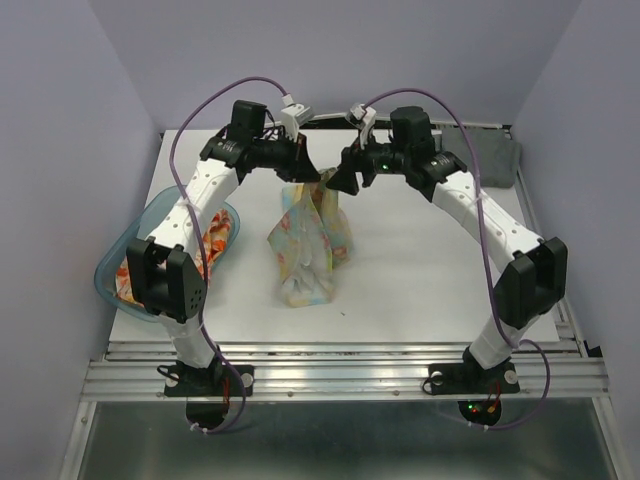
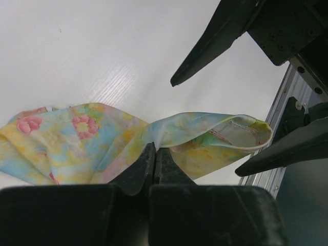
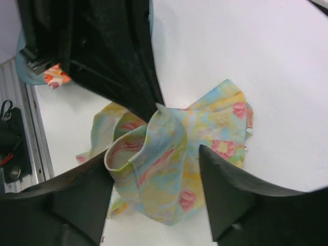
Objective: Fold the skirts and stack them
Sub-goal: Flatten the skirt out
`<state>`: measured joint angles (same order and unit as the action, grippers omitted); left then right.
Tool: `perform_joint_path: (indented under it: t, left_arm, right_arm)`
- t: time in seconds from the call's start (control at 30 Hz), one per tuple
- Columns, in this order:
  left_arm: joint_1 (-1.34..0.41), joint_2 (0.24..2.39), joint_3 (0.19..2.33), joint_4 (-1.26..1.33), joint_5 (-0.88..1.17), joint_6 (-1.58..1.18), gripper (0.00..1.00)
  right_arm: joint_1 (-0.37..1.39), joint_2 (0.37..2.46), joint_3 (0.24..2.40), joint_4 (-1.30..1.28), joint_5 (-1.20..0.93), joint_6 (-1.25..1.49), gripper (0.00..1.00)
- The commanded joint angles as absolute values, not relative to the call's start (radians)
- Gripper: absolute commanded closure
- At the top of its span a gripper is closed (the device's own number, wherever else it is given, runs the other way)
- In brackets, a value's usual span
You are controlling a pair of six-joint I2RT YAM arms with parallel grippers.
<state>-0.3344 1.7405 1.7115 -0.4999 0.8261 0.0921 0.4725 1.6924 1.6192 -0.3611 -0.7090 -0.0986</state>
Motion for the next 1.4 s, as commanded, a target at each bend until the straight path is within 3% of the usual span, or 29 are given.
perform_joint_path:
  t: [0.0,0.13,0.17,0.47,0.57,0.63,0.87,0.97,1.37]
  left_arm:
    - [-0.341,1.720,1.747,-0.499,0.864,0.112,1.00]
    - [-0.342,1.707,1.735,-0.488,0.879,0.127,1.00]
    - [-0.342,1.700,1.732,-0.485,0.879,0.130,1.00]
    - [-0.313,1.744,1.744,-0.558,0.687,0.190,0.90]
    - [-0.313,1.761,1.705,-0.545,0.625,0.177,0.68]
    - [-0.318,1.764,1.675,-0.511,0.580,0.166,0.60]
    - [-0.341,1.712,1.501,-0.353,0.523,0.169,0.48]
    - [-0.350,1.641,1.369,-0.273,0.563,0.213,0.39]
    - [-0.570,1.661,1.180,-0.072,0.362,0.430,0.33]
  right_arm:
    - [0.480,1.730,1.675,-0.244,-0.557,-0.060,0.40]
    - [0.480,1.753,1.698,-0.241,-0.480,-0.100,0.80]
    - [0.480,1.753,1.701,-0.242,-0.463,-0.106,0.99]
    - [0.351,1.792,1.905,-0.236,-0.362,-0.065,0.99]
    - [0.328,1.799,1.972,-0.233,-0.399,-0.041,0.99]
    - [0.328,1.795,1.986,-0.221,-0.451,-0.003,0.99]
    - [0.328,1.781,2.003,-0.196,-0.456,0.054,0.99]
    - [0.328,1.767,1.979,-0.206,-0.414,0.012,0.99]
    - [0.301,1.652,1.657,-0.170,-0.127,-0.130,0.99]
